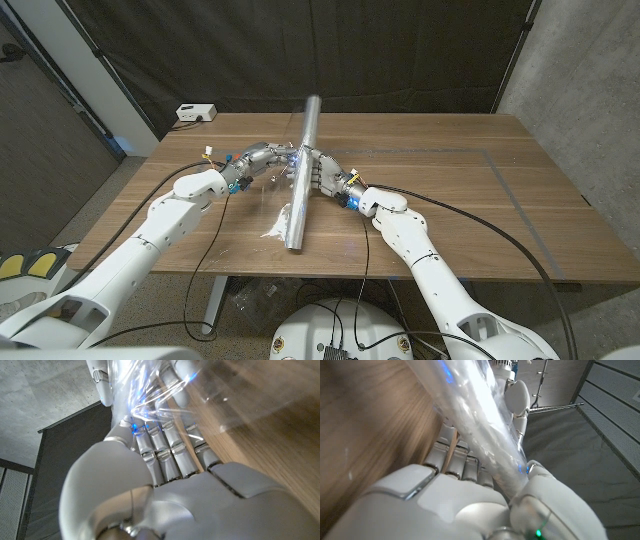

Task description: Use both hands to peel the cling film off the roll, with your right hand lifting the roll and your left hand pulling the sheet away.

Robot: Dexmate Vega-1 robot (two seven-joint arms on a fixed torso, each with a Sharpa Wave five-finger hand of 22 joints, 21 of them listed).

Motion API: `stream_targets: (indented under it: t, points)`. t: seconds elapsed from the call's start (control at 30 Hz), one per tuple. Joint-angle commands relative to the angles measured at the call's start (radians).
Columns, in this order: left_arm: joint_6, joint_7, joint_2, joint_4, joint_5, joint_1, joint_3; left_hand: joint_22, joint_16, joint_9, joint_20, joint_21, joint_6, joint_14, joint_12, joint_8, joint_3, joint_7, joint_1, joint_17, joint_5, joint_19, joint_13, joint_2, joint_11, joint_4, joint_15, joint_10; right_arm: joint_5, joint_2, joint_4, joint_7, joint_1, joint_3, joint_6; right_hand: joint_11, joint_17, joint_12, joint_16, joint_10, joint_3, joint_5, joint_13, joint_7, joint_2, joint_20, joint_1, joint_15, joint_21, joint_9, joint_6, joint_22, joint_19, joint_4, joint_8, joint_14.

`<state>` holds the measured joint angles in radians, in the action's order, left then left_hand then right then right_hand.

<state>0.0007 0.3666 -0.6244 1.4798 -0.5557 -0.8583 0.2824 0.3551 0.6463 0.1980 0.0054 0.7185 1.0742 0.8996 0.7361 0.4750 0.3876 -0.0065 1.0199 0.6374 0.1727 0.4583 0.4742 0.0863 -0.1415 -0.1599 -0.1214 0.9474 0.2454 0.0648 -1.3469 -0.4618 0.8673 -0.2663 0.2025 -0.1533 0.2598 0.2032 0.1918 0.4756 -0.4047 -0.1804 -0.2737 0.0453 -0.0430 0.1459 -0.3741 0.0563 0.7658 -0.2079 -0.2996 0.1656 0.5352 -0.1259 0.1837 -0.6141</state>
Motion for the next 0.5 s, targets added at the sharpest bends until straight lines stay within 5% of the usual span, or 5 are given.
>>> stream_targets:
  t: [0.03,0.2,0.37,0.5]
  points:
    - [0.004,-0.013,-0.011,0.028,0.008,-0.022,-0.021,0.003,0.001,0.006,0.001,0.009,0.032,-0.001,0.010,-0.002,-0.002,0.019,0.011,0.005,0.006,-0.005,0.010,-0.002,-0.002,0.003,-0.074,-0.007,0.075,0.061,0.193,-0.314,-0.077,0.054,-0.048,-0.008,0.000,-0.004,0.000,-0.032,0.017,0.007,0.000,0.003,-0.006,0.011,0.030,0.007,-0.006,-0.001,0.041,0.004,0.026,-0.001,-0.007,0.015]
    - [0.022,-0.029,-0.013,0.054,0.009,-0.033,-0.027,0.005,0.001,0.010,0.001,0.015,0.033,0.000,0.016,-0.002,-0.003,0.020,0.014,0.008,0.007,-0.007,0.018,-0.002,0.000,0.004,-0.074,-0.007,0.095,0.083,0.207,-0.351,-0.065,0.087,-0.058,-0.020,-0.006,-0.005,0.002,-0.070,0.056,0.005,0.003,-0.002,-0.045,0.016,0.081,0.015,-0.016,-0.001,0.090,0.003,0.056,-0.008,-0.007,0.026]
    - [0.040,-0.054,-0.023,0.092,0.029,-0.042,-0.032,0.007,0.003,0.014,0.000,0.021,0.038,0.004,0.023,-0.002,-0.004,0.023,0.018,0.012,0.009,-0.008,0.026,-0.001,0.000,0.004,-0.074,-0.006,0.093,0.096,0.190,-0.347,-0.043,0.110,-0.063,-0.021,-0.014,0.005,0.006,-0.084,0.131,-0.013,0.011,0.000,-0.124,0.027,0.168,0.022,-0.041,0.001,0.104,0.001,0.086,-0.020,0.005,0.032]
    - [0.070,-0.095,-0.038,0.142,0.057,-0.057,-0.038,0.009,0.009,0.018,-0.001,0.028,0.042,0.010,0.032,-0.001,-0.004,0.027,0.026,0.018,0.011,-0.008,0.034,-0.001,0.005,0.002,-0.071,0.000,0.094,0.113,0.182,-0.326,-0.027,0.130,-0.073,-0.020,-0.017,0.013,0.012,-0.074,0.156,-0.023,0.015,0.002,-0.129,0.011,0.196,0.015,-0.045,0.002,0.095,0.002,0.118,-0.022,0.012,0.019]
